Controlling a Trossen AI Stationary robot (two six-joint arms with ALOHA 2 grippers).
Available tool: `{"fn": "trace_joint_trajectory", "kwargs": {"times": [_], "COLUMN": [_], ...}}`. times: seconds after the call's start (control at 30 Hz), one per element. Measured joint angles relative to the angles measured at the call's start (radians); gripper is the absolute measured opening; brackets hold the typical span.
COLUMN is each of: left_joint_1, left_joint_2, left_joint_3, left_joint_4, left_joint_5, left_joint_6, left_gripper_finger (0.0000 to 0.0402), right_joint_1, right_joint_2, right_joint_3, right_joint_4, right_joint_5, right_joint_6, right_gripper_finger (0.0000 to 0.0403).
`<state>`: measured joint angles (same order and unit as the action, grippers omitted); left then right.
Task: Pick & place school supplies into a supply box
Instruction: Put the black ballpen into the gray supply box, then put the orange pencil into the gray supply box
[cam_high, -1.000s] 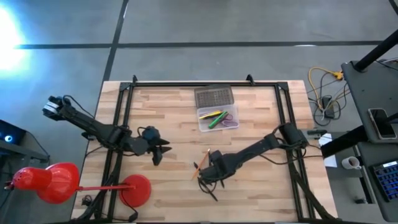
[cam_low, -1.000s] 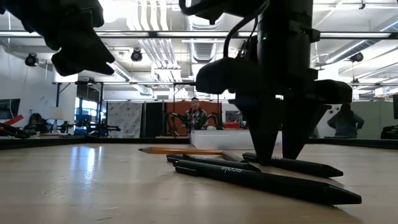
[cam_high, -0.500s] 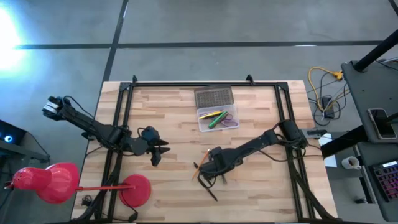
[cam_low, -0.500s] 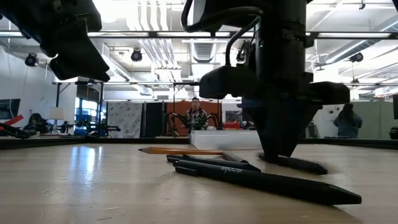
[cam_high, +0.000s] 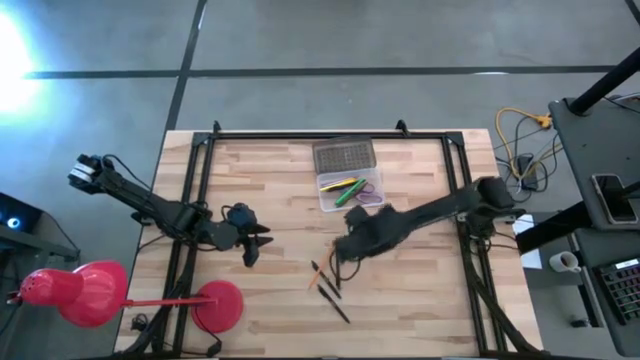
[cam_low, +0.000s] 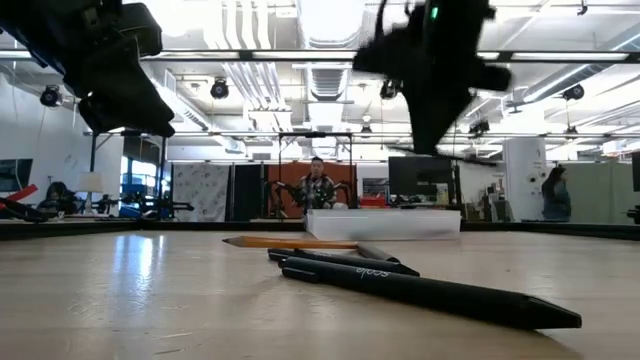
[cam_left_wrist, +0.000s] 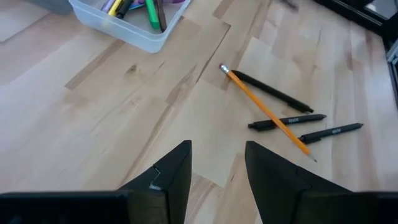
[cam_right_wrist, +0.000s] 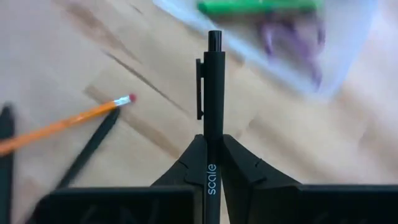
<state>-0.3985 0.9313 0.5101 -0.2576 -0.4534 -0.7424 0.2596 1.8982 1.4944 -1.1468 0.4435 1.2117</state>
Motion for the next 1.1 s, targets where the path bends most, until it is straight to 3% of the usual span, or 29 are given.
{"fn": "trace_joint_trajectory", "kwargs": {"times": [0.2, 0.37, 0.53, 0.63, 0.77, 0.97, 1.1], "left_joint_1": [0.001, 0.001, 0.002, 0.005, 0.024, 0.052, 0.074], "left_joint_2": [0.010, 0.032, 0.061, 0.088, 0.139, 0.250, 0.320], "left_joint_3": [-0.001, 0.000, 0.000, 0.000, 0.008, 0.073, 0.147], "left_joint_4": [0.036, 0.082, 0.104, 0.139, 0.182, 0.211, 0.210], "left_joint_5": [-0.025, -0.053, -0.118, -0.189, -0.215, -0.215, -0.216], "left_joint_6": [-0.018, -0.104, -0.217, -0.362, -0.452, -0.472, -0.424], "left_gripper_finger": [0.0134, 0.0134, 0.0134, 0.0134, 0.0134, 0.0134, 0.0134], "right_joint_1": [-0.154, -0.327, -0.446, -0.477, -0.493, -0.496, -0.497], "right_joint_2": [-0.115, -0.106, -0.083, -0.052, -0.027, -0.023, -0.027], "right_joint_3": [-0.005, -0.013, -0.011, -0.017, -0.028, -0.037, -0.033], "right_joint_4": [0.017, 0.056, 0.119, 0.137, 0.195, 0.350, 0.350], "right_joint_5": [0.009, -0.006, -0.140, -0.214, -0.228, -0.240, -0.240], "right_joint_6": [-0.558, -0.922, -1.249, -1.323, -1.379, -1.403, -1.405], "right_gripper_finger": [0.0014, 0.0014, 0.0014, 0.0021, 0.0057, 0.0117, 0.0154]}}
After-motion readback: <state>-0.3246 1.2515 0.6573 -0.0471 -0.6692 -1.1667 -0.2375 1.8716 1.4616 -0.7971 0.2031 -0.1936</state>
